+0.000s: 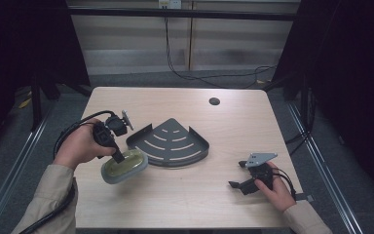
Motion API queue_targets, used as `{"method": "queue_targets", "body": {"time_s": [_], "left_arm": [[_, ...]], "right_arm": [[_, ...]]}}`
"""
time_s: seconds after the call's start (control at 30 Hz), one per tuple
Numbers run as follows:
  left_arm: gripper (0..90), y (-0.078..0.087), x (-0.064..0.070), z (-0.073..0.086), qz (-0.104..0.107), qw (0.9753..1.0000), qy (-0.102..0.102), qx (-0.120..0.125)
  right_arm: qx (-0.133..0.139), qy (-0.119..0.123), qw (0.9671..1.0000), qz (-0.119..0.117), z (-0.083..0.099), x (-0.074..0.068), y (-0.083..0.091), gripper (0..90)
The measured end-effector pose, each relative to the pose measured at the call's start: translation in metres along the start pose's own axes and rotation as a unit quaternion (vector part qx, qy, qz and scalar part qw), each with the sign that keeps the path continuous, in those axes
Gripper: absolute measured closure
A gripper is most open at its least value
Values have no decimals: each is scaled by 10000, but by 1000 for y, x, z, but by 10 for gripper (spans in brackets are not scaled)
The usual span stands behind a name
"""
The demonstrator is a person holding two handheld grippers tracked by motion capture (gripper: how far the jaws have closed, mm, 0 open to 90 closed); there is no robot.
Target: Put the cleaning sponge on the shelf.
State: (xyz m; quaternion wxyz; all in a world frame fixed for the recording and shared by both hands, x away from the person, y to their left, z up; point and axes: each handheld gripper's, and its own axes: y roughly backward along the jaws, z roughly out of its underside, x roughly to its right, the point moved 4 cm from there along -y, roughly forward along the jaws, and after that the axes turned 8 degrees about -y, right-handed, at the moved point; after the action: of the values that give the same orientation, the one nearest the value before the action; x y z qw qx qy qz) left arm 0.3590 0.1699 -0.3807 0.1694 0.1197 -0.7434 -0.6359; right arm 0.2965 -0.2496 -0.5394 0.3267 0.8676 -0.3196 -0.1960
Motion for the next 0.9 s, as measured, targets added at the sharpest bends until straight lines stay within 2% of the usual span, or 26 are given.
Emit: {"method": "queue_targets", "body": {"time_s": [0.37,0.4,0.5,0.67,0.9], "left_arm": [[710,8,-12,-11,-59,9999,98,-8],[710,9,-12,-12,-71,9998,159,6],[710,13,-16,-16,-120,9998,128,-59],[710,17,-21,-25,-161,9997,203,-5],[710,17,-29,-39,-97,9997,217,25]], "right_arm": [[0,-1,10000,0,0,0,0,107],[0,-1,10000,-1,0,0,0,107],[-1,-1,10000,-1,0,0,0,107],[-1,-2,10000,-1,0,0,0,107],[2,2,10000,0,0,0,0,107]]}}
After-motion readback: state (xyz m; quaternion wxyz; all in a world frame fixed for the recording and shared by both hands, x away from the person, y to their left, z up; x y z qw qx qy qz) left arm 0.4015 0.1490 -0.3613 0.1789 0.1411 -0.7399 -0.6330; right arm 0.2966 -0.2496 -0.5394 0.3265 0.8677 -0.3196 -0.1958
